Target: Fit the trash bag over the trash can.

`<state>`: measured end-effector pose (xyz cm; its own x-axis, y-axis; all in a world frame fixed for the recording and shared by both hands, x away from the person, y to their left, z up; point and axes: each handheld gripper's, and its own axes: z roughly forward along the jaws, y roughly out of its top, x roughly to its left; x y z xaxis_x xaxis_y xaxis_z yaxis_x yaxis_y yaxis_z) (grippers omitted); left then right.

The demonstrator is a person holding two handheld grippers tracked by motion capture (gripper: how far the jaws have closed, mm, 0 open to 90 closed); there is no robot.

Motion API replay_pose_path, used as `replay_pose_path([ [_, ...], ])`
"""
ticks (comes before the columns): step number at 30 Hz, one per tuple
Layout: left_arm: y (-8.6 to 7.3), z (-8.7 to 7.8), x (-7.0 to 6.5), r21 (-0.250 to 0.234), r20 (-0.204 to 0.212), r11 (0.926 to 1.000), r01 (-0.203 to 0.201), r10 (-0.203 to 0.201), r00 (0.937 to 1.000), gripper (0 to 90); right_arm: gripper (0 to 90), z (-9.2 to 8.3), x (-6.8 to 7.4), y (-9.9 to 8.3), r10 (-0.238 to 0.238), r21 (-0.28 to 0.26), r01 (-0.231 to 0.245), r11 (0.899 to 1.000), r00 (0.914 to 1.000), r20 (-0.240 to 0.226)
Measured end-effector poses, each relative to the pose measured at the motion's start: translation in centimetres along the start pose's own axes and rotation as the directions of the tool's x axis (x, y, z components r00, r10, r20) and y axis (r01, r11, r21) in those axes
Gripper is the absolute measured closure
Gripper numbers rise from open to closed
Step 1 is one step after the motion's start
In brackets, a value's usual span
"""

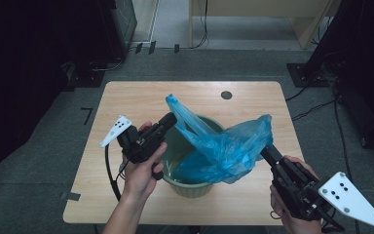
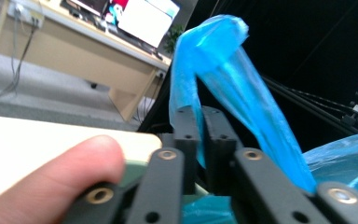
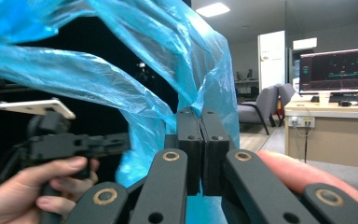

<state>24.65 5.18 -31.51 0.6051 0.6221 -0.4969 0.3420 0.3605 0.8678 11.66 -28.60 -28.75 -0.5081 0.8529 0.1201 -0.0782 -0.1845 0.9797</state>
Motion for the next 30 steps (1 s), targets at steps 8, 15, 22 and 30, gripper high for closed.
replay_pose_path([
  [8,1.4,-5.1,-0.3,-0.109,-0.071,0.9884,-0.106,0.098,0.9926,88.7,90.0,-0.2,0.4,-0.3,-0.032,0.019,0.032,0.999,0.9993,0.019],
  [15,1.7,-9.4,-0.4,-0.164,-0.121,0.9717,-0.17,0.151,0.9811,88.5,90.0,-0.3,1.0,-0.9,-0.058,0.039,0.057,0.998,0.998,0.027],
  [22,0.4,-12.2,0.1,-0.154,-0.135,0.9695,-0.191,0.171,0.976,87.8,90.0,-0.3,2.1,-2.6,-0.125,0.081,0.122,0.989,0.9913,0.04],
  [30,-2.6,-13.9,2.1,-0.08,-0.178,0.9819,-0.172,0.156,0.9716,86.7,90.0,-1.3,1.4,-5.5,-0.104,0.16,0.091,0.983,0.9918,0.075],
])
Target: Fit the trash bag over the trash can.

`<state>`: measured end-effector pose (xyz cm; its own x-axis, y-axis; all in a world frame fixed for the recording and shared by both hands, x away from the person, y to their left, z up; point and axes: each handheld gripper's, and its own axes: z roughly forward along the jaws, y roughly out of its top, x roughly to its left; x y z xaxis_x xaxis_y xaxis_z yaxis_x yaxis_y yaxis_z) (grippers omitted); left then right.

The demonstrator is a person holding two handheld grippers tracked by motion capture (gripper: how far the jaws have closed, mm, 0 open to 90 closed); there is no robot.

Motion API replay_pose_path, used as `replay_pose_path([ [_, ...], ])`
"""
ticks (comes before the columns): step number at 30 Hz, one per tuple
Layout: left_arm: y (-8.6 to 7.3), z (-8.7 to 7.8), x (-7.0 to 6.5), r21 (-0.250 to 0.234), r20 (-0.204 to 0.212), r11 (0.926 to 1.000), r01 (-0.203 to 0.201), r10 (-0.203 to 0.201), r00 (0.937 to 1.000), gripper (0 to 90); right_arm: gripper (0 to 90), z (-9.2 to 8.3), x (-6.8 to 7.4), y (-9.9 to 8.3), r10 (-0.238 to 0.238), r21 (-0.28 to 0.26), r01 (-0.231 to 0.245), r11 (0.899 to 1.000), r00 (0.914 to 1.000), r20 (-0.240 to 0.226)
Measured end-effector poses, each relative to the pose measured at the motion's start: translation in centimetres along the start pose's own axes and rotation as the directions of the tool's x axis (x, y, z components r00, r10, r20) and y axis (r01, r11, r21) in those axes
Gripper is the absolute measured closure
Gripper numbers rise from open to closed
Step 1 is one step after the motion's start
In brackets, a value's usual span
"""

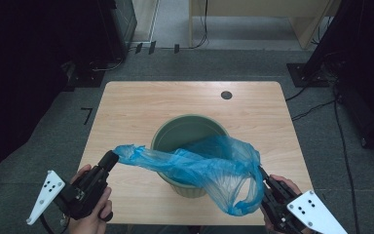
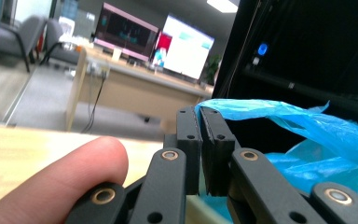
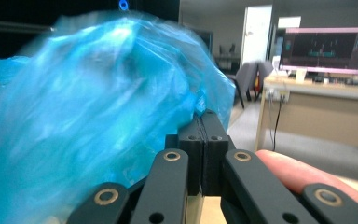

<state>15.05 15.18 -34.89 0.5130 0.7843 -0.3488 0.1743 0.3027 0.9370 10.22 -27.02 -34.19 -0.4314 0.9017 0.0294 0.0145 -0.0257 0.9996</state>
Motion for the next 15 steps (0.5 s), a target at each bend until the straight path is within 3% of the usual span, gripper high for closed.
replay_pose_path([
  [9,-5.1,-1.0,0.0,0.105,0.039,0.9943,-0.021,0.017,0.9991,86.6,90.0,-0.8,-0.9,-2.8,0.01,0.085,-0.012,0.996,0.9996,0.028],
  [12,-6.5,-1.3,0.1,0.125,0.055,0.9908,-0.051,0.044,0.9975,86.1,90.0,-1.1,-1.4,-4.0,0.022,0.118,-0.027,0.993,0.9989,0.04],
  [15,-7.6,-1.4,0.0,0.149,0.044,0.9823,-0.114,0.108,0.9931,83.8,90.0,-1.2,-1.6,-4.9,0.016,0.144,-0.023,0.989,0.9986,0.051],
])
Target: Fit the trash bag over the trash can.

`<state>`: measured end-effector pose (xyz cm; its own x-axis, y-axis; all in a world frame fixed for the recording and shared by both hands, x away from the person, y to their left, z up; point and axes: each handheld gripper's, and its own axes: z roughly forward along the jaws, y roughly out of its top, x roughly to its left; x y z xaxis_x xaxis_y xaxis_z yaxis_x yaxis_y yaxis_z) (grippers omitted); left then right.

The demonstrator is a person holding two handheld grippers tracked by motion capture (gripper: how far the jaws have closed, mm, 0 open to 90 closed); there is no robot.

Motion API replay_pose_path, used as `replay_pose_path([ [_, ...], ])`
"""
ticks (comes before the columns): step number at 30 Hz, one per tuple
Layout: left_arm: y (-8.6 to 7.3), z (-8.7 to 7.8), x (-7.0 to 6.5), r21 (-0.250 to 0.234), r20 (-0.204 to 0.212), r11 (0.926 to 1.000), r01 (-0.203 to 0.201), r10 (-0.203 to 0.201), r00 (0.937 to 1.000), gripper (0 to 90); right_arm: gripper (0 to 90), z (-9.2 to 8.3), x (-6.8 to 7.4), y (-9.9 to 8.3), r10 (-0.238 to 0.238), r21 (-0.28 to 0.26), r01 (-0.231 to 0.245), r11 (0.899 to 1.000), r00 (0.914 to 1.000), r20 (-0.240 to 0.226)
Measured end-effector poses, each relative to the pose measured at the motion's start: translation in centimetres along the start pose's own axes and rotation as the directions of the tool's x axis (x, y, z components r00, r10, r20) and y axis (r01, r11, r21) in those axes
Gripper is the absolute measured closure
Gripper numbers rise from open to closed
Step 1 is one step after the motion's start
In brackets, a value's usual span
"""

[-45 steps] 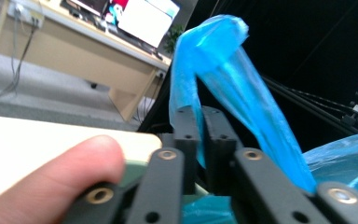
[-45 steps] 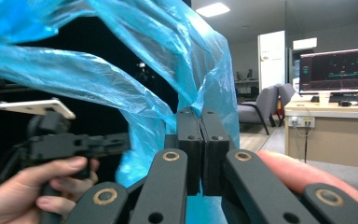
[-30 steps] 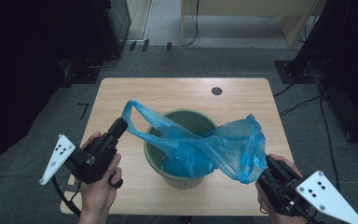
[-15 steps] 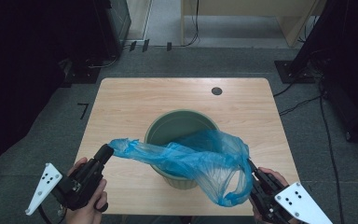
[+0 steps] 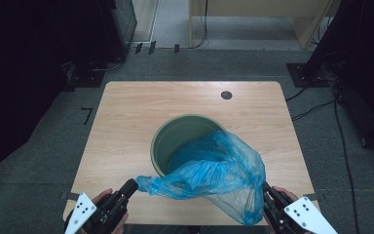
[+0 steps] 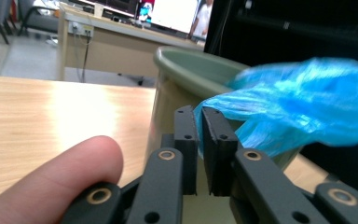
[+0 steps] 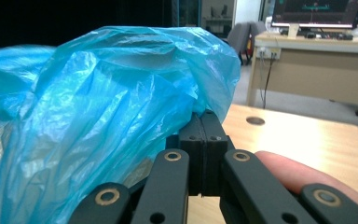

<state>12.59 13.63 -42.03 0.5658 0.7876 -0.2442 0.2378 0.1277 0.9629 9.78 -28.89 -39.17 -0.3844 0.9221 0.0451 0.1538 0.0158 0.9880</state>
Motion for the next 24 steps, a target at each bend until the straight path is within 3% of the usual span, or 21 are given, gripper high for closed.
replay_pose_path([
  [2,-0.6,0.4,0.1,0.017,-0.031,0.9992,-0.035,0.036,0.9989,83.8,90.0,0.4,-0.3,-0.7,0.001,0.024,-0.002,1.0,1.0,0.006],
  [8,-0.5,1.7,0.9,0.015,-0.1,0.9984,-0.054,0.055,0.9934,85.9,90.0,2.2,-0.5,-1.8,-0.001,0.072,0.0,0.997,0.9999,0.015],
  [12,0.3,2.0,1.4,-0.032,-0.105,0.9984,-0.047,0.044,0.9935,85.8,90.0,3.0,-0.4,-1.6,-0.03,0.07,0.028,0.997,0.9994,0.019],
  [14,0.5,1.8,1.6,-0.077,-0.079,0.996,-0.045,0.039,0.9961,85.2,90.0,3.4,-0.4,-1.3,-0.032,0.067,0.03,0.997,0.9992,0.023],
  [16,0.6,1.2,1.5,-0.128,-0.053,0.9898,-0.063,0.056,0.997,84.4,90.0,3.6,-0.3,-1.1,-0.037,0.053,0.036,0.998,0.9991,0.02],
  [17,0.6,0.7,1.4,-0.169,-0.03,0.9818,-0.087,0.083,0.9961,84.1,90.0,3.6,-0.3,-1.0,-0.04,0.045,0.039,0.998,0.9991,0.016],
  [19,0.7,-0.1,1.3,-0.206,-0.014,0.9719,-0.114,0.113,0.9935,83.2,90.0,3.2,-0.1,-0.8,-0.058,0.02,0.057,0.998,0.9983,0.007],
  [20,0.7,-0.7,1.4,-0.231,0.002,0.9661,-0.115,0.119,0.9929,83.0,90.0,3.0,-0.1,-0.8,-0.059,0.015,0.059,0.998,0.9982,0.006],
  [24,1.1,-1.7,1.9,-0.275,0.015,0.957,-0.093,0.101,0.9948,82.6,90.0,2.3,-0.3,-0.5,-0.057,-0.011,0.057,0.998,0.9983,0.007],
])
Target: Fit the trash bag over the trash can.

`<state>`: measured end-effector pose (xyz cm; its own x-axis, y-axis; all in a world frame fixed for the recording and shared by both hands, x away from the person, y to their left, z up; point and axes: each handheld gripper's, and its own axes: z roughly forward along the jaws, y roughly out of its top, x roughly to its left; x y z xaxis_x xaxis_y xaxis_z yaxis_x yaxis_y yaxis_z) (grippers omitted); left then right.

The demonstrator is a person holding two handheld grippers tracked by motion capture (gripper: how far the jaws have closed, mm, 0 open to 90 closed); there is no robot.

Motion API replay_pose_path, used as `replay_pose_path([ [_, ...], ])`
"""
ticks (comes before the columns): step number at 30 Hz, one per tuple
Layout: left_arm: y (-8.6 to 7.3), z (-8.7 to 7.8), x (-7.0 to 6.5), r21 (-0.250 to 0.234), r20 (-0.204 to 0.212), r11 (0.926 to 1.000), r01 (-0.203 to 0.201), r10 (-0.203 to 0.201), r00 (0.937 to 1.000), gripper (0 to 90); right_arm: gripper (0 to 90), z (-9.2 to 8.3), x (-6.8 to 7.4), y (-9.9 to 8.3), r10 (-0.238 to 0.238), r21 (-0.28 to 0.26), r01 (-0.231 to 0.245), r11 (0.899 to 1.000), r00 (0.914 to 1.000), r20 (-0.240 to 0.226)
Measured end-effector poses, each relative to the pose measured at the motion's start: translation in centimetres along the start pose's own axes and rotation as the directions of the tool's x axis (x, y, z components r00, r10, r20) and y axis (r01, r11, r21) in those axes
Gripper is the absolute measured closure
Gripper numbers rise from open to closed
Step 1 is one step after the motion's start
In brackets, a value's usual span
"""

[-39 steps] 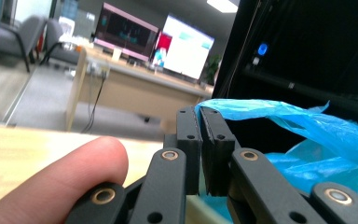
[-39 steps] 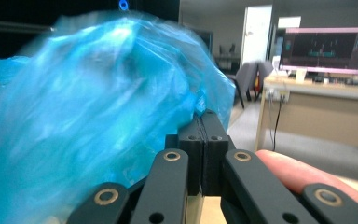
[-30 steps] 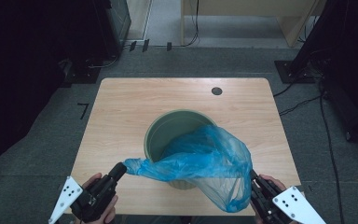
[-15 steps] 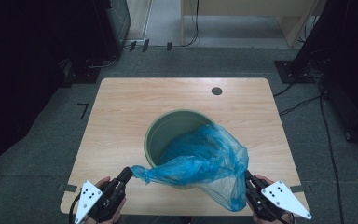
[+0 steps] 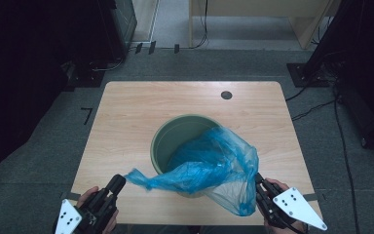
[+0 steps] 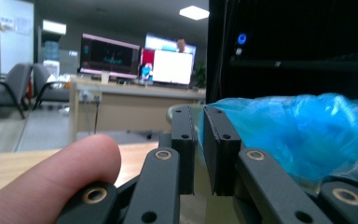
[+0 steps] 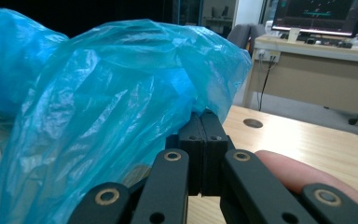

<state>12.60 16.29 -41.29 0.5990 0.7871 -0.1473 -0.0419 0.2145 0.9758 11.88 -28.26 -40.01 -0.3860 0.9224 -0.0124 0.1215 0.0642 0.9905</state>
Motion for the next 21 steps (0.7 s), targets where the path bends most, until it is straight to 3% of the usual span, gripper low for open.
replay_pose_path([
  [5,0.4,-0.1,0.8,-0.001,-0.029,0.9996,0.028,-0.028,0.9992,78.7,90.0,-0.5,-0.4,0.3,0.006,-0.028,-0.006,1.0,1.0,-0.001],
  [9,0.4,0.4,-0.6,0.021,0.057,0.9997,0.009,-0.01,0.9983,60.6,90.0,-0.2,0.0,0.3,0.011,-0.025,-0.011,1.0,0.9999,-0.009],
  [10,0.4,0.4,-0.6,0.021,0.057,0.9997,0.009,-0.01,0.9983,54.8,90.0,-0.2,0.0,0.3,0.011,-0.025,-0.011,1.0,0.9999,-0.009],
  [11,0.5,0.7,-2.0,0.03,0.1,0.9991,-0.029,0.026,0.9947,47.2,90.0,-0.1,0.2,0.3,0.007,-0.022,-0.007,1.0,0.9998,-0.016],
  [13,0.5,0.9,-3.2,0.021,0.114,0.997,-0.075,0.072,0.9909,35.4,90.0,0.0,0.4,0.3,0.006,-0.022,-0.006,1.0,0.9998,-0.019],
  [15,0.4,1.1,-4.5,0.028,0.142,0.9881,-0.151,0.146,0.979,31.3,90.0,0.1,0.5,0.4,0.0,-0.026,-0.001,1.0,0.9997,-0.024],
  [16,0.2,1.2,-5.3,0.038,0.168,0.9771,-0.209,0.2,0.9652,30.8,90.0,0.1,0.6,0.4,0.003,-0.024,-0.004,1.0,0.9997,-0.025],
  [18,-0.4,1.6,-6.4,0.062,0.211,0.9457,-0.319,0.3,0.9303,33.9,90.0,0.0,0.6,0.5,0.005,-0.025,-0.006,1.0,0.9996,-0.027],
  [20,-1.1,2.1,-7.1,0.087,0.241,0.9186,-0.385,0.356,0.9028,34.7,90.0,0.1,0.6,0.5,0.005,-0.024,-0.005,1.0,0.9995,-0.03],
  [21,-1.3,2.4,-7.3,0.096,0.245,0.9117,-0.399,0.367,0.8973,35.2,90.0,0.1,0.7,0.5,0.006,-0.023,-0.007,1.0,0.9995,-0.03],
])
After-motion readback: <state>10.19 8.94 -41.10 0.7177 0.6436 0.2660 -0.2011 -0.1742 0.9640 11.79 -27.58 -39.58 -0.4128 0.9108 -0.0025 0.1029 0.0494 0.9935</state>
